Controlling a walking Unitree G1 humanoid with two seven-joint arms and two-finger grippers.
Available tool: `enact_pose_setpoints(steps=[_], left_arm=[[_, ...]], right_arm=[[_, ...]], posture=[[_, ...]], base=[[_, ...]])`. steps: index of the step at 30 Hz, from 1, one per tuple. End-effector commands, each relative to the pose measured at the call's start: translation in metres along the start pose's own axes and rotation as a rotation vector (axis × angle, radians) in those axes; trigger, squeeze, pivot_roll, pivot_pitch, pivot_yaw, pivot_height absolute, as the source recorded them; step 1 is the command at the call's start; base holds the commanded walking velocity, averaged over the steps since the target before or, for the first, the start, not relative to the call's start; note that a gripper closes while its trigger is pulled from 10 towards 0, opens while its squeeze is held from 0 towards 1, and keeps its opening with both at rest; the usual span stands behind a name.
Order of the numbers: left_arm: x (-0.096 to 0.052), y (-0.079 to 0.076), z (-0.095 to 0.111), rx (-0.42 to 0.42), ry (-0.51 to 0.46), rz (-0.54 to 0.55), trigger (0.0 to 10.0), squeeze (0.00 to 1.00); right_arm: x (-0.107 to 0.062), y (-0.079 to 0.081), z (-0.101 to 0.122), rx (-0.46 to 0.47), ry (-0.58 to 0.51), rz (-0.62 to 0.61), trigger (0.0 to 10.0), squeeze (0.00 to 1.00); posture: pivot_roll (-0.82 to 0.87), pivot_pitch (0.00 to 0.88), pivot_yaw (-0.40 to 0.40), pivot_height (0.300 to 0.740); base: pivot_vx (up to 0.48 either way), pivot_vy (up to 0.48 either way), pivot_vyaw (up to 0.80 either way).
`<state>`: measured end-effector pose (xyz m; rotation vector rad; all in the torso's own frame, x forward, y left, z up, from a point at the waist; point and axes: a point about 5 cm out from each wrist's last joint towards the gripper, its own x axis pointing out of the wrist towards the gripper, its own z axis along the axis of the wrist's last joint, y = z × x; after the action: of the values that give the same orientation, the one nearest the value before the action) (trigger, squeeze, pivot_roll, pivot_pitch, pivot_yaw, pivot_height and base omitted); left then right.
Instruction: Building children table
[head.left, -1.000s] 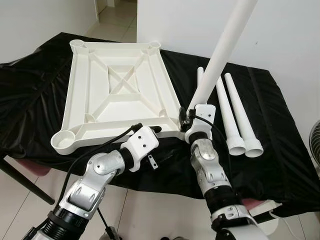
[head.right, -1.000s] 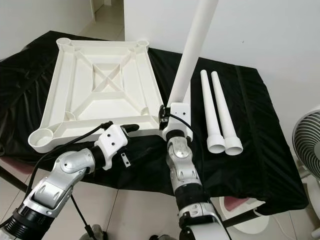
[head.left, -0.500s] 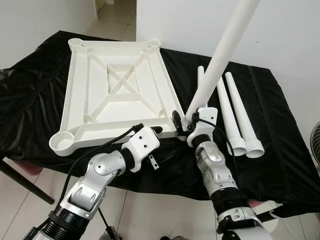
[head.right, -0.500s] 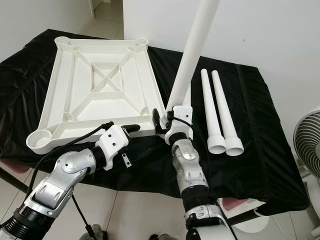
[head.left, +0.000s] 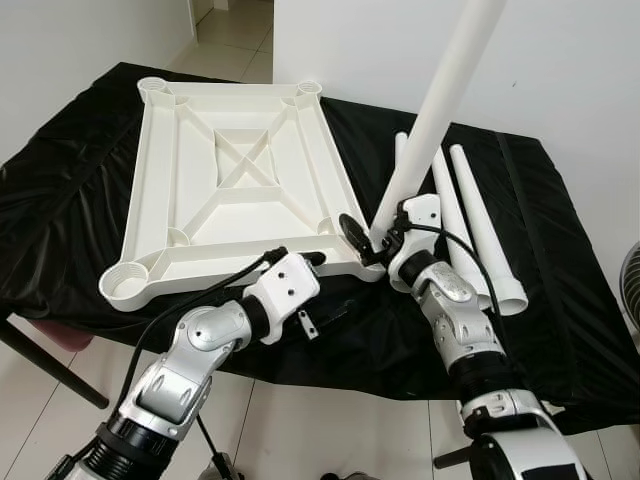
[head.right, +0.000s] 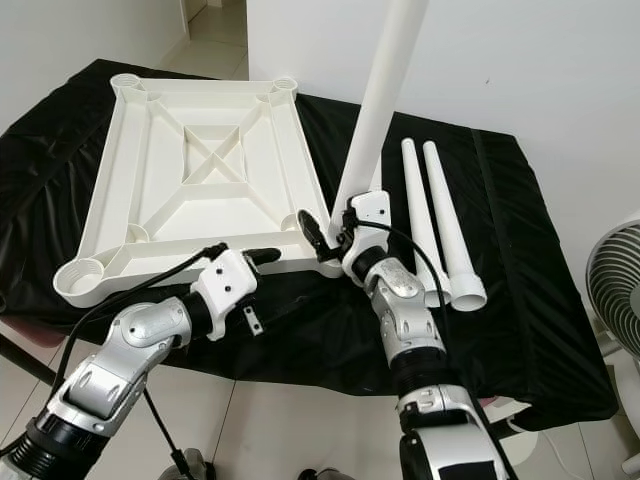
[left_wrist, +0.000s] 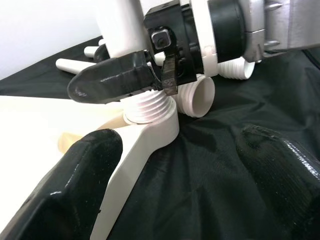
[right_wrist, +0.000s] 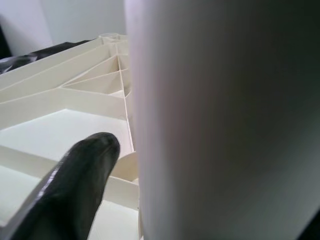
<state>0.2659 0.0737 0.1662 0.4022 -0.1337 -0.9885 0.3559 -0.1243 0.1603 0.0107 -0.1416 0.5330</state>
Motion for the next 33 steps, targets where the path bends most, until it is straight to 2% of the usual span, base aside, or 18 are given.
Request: enact_pose_setpoints(steps=[1, 2, 3, 9, 16, 17, 21, 25, 26, 28, 29, 33], left_arm=[[0.000, -0.004, -0.001, -0.004, 0.009, -0.014, 10.0, 0.00], [0.000, -0.004, -0.001, -0.004, 0.009, -0.014, 10.0, 0.00], [-0.001, -0.004, -0.001, -0.005, 0.011, -0.009, 10.0, 0.00], [-0.002, -0.002, -0.001, -0.006, 0.014, 0.001, 10.0, 0.00], [-0.004, -0.001, -0.001, -0.010, 0.018, 0.007, 10.0, 0.00], [-0.004, 0.000, -0.001, -0.010, 0.018, 0.006, 10.0, 0.00], [-0.003, 0.000, -0.001, -0.011, 0.019, 0.005, 10.0, 0.00], [-0.003, 0.000, -0.001, -0.013, 0.019, 0.004, 10.0, 0.00], [-0.003, 0.000, -0.001, -0.013, 0.019, 0.004, 10.0, 0.00], [-0.002, -0.001, -0.001, -0.015, 0.018, 0.001, 10.0, 0.00], [-0.002, -0.001, -0.001, -0.015, 0.018, 0.001, 10.0, 0.00], [-0.001, -0.002, 0.000, -0.016, 0.016, -0.007, 10.0, 0.00]], right_arm=[[0.001, -0.002, -0.004, -0.026, 0.038, 0.029, 4.8, 0.00], [0.001, -0.002, -0.004, -0.026, 0.038, 0.029, 4.8, 0.00], [0.001, -0.006, -0.005, -0.032, 0.050, 0.037, 0.0, 0.00], [-0.001, -0.012, -0.006, -0.041, 0.070, 0.038, 0.0, 0.00], [-0.005, -0.015, -0.008, -0.007, 0.076, 0.006, 0.0, 0.00], [-0.004, -0.012, -0.009, -0.002, 0.075, -0.020, 10.0, 0.00], [-0.001, -0.005, -0.012, 0.021, 0.076, -0.087, 10.0, 0.00], [0.000, -0.002, -0.020, 0.086, 0.083, -0.248, 10.0, 0.00], [0.000, -0.002, -0.020, 0.086, 0.083, -0.248, 10.0, 0.00], [-0.001, 0.003, -0.026, 0.114, 0.086, -0.349, 10.0, 0.00], [-0.001, 0.003, -0.026, 0.114, 0.086, -0.349, 10.0, 0.00], [-0.005, 0.006, -0.031, 0.107, 0.091, -0.495, 10.0, 0.00]], posture=[[0.23, 0.077, -0.106, 0.740], [0.23, 0.077, -0.106, 0.740], [0.23, 0.079, -0.104, 0.740], [0.24, 0.088, -0.102, 0.740], [0.23, 0.092, -0.094, 0.740], [0.23, 0.092, -0.094, 0.740], [0.23, 0.091, -0.094, 0.740], [0.23, 0.091, -0.091, 0.740], [0.23, 0.091, -0.091, 0.740], [0.22, 0.090, -0.088, 0.740], [0.22, 0.090, -0.088, 0.740], [0.21, 0.088, -0.081, 0.740]], base=[[0.000, 0.000, 0.00], [0.000, 0.000, 0.00], [0.000, 0.000, 0.00], [0.000, 0.000, 0.00], [0.000, 0.000, 0.00], [0.000, 0.000, 0.00], [0.000, 0.000, 0.00], [0.000, 0.000, 0.00], [0.000, 0.000, 0.00], [0.000, 0.000, 0.00], [0.000, 0.000, 0.00], [0.000, 0.000, 0.00]])
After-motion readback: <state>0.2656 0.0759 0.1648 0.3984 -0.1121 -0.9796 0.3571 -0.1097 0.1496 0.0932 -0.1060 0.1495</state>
